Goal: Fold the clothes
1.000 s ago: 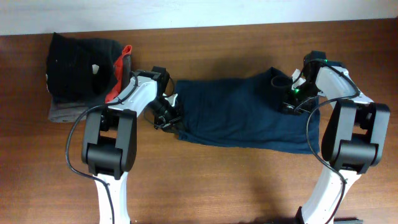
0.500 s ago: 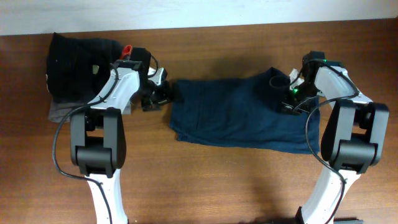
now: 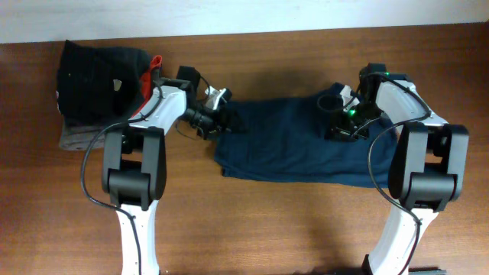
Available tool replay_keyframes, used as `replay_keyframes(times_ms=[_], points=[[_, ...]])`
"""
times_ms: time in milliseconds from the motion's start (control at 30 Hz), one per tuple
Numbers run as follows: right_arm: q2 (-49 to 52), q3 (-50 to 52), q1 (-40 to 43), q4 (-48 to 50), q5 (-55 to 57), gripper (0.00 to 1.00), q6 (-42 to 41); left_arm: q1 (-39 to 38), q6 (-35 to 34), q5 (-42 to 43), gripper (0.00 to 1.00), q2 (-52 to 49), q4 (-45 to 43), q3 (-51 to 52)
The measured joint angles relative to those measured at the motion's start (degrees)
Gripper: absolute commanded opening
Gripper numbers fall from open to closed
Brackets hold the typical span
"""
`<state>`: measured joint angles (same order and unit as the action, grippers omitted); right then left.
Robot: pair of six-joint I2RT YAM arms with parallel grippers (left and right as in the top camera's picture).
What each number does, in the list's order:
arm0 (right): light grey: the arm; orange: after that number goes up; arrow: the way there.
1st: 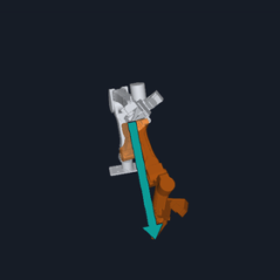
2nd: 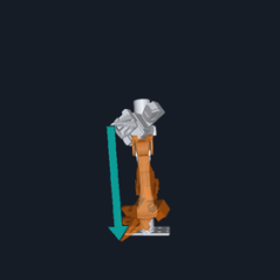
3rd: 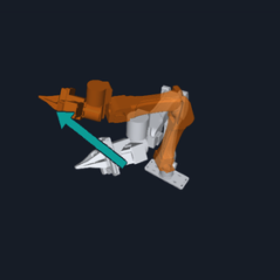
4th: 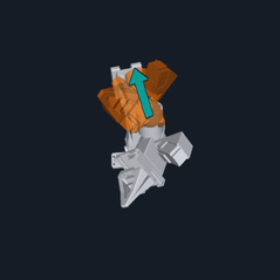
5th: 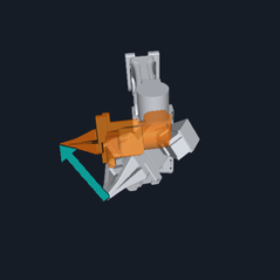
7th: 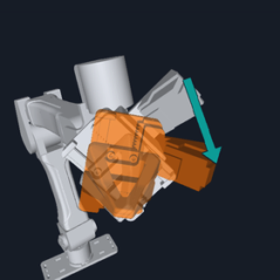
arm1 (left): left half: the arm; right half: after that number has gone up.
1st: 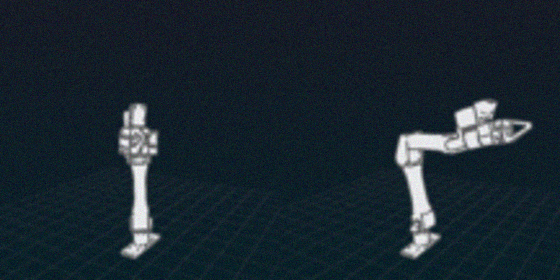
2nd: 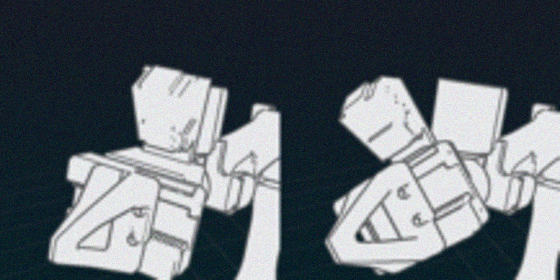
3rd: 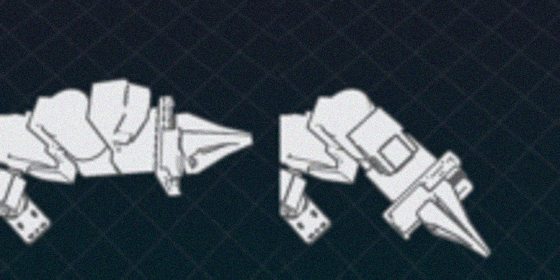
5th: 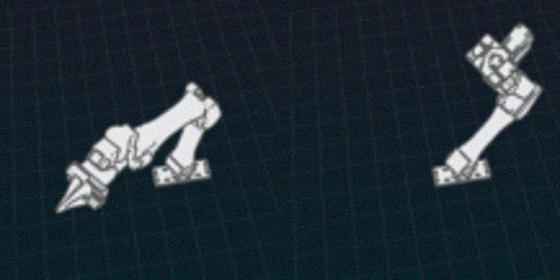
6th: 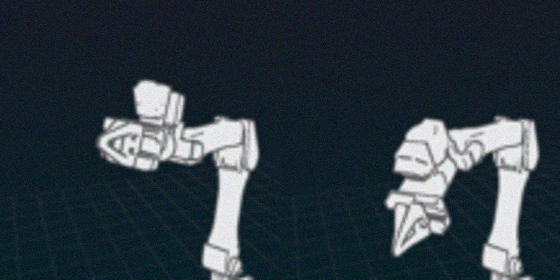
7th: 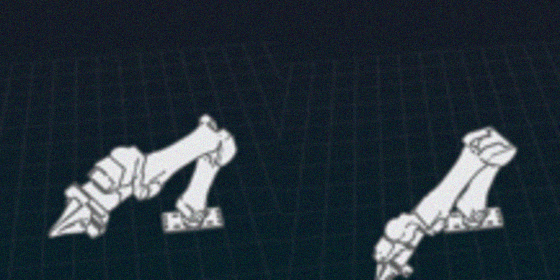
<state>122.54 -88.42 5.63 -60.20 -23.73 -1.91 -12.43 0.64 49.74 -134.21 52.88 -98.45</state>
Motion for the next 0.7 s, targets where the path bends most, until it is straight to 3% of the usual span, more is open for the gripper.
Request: replay_keyframes(times_ms=[33, 67, 100, 133, 167, 233, 300, 367, 400, 567, 633, 667, 700], points=[[0.00, 0.00, -0.42, -0.02, 0.81, 0.21, -0.50, -0.33, -0.15, 0.66, 0.63, -0.26, -0.02, 0.04], [0.00, 0.02, -0.74, 0.00, 1.42, 0.21, -0.83, -0.83, -0.42, 1.55, 0.44, -0.63, -0.02, 0.22], [0.00, 0.02, -1.05, -0.02, 2.03, 0.21, -1.07, -1.51, -0.83, 2.34, 0.34, -1.09, 0.07, 0.52], [0.00, 0.02, -1.25, -0.04, 2.47, 0.20, -1.18, -2.08, -1.05, 2.34, 0.25, -1.42, 0.11, 0.76], [0.00, 0.02, -1.25, -0.02, 2.71, 0.20, -1.29, -2.51, -1.18, 2.47, 0.23, -2.08, 0.13, 1.11], [0.00, 0.02, -1.25, -0.04, 3.10, 0.20, -1.36, -2.78, -1.29, 2.80, 0.23, -2.64, -0.28, 1.55], [0.00, 0.02, -1.25, -0.04, 3.32, 0.20, -1.36, -2.80, -1.38, 3.08, 0.56, -2.73, -1.18, 1.64], [0.00, 0.02, -1.25, -0.24, 3.32, 0.20, -1.36, -2.80, -2.05, 5.73, 0.61, -2.71, -1.77, 1.60], [0.00, 0.02, -1.25, -0.22, 3.37, 0.19, -1.73, -2.80, -2.82, 7.15, 0.69, -2.51, -1.75, 1.53], [0.00, 1.05, -1.25, 2.05, 4.31, 0.15, -4.81, -2.97, -4.11, 8.68, 0.68, -2.40, -1.97, 1.49], [-0.04, 2.75, -1.22, 3.50, 4.61, 0.15, -6.10, -3.52, -5.29, 8.52, 0.60, -2.40, -2.38, 1.46], [-0.26, 3.21, -1.18, 4.04, 4.55, 0.15, -6.62, -4.11, -6.78, 7.85, 0.48, -2.40, -2.58, 1.46], [-0.55, 3.69, -1.18, 4.52, 4.57, 0.15, -6.93, -4.94, -8.41, 6.69, 0.42, -2.36, -2.67, 1.29]])
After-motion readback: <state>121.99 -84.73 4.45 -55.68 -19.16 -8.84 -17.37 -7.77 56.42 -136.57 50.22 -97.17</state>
